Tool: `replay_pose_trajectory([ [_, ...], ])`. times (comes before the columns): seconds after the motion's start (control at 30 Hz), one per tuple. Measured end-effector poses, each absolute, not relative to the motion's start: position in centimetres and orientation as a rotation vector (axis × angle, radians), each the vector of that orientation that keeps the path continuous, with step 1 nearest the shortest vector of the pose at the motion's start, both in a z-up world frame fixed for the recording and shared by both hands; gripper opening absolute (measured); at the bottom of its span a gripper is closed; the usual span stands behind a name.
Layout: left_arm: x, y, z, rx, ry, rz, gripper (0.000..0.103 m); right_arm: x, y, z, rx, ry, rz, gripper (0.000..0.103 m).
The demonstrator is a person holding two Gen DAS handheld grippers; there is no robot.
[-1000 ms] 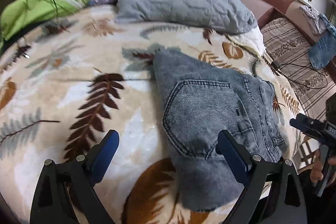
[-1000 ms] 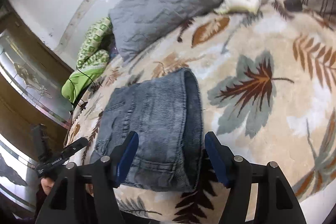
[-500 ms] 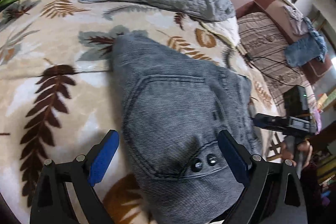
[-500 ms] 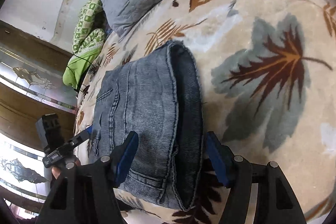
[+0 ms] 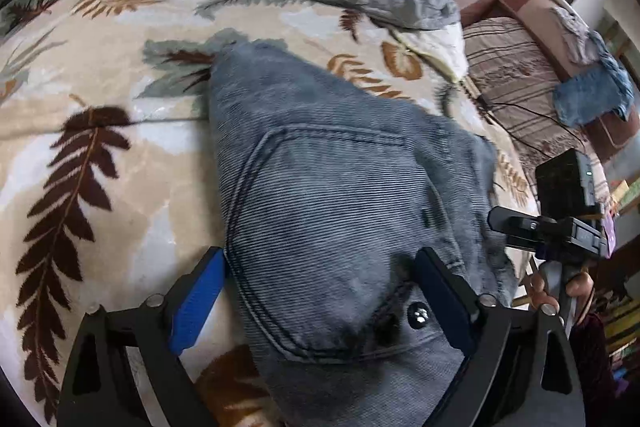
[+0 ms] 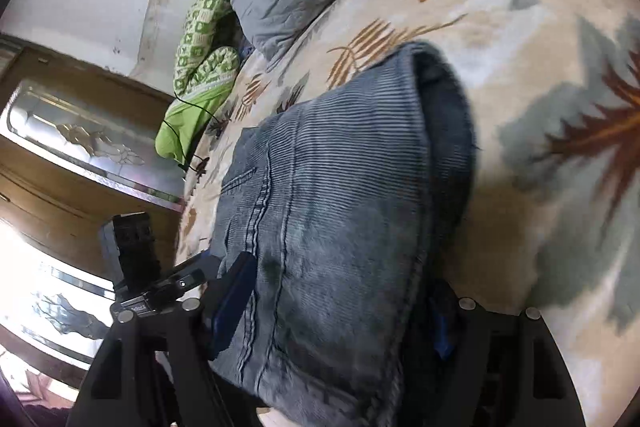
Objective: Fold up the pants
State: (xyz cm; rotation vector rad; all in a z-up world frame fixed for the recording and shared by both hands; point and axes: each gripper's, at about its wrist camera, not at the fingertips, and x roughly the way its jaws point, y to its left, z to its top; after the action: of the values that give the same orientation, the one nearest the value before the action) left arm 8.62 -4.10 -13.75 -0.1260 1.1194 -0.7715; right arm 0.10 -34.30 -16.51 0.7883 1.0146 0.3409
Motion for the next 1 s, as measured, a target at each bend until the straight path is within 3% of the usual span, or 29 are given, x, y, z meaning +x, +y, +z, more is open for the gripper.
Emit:
replay_pose_trajectory([
  [0.13,8.4,-4.0,-13.7,-0.12,1.102,-0.757,0.086,0.9,-33.3,-16.4,0.772,0.992,0.34,0.079],
  [0.3,8.2,-3.6,-13.4,-0.133,1.08,-0.744,0.062,1.4,-31.8,-16.1,0.741,0.98,0.352,0.077],
  [0.5,7.6,-4.0,-12.4,-0.104,1.027,-0.761,0.042,1.0,-31.2,-15.3,0.669,0.972,0.335,0.051],
  [0.67,7.4,-3.9,-11.4,-0.094,0.988,-0.749,0.033,0.5,-30.1,-13.2,0.555,0.913,0.318,0.037],
  [1.0,9.9,-1.9,-7.3,-0.138,0.811,-0.635,0.03,4.1,-27.8,-9.3,0.445,0.78,0.337,0.033],
])
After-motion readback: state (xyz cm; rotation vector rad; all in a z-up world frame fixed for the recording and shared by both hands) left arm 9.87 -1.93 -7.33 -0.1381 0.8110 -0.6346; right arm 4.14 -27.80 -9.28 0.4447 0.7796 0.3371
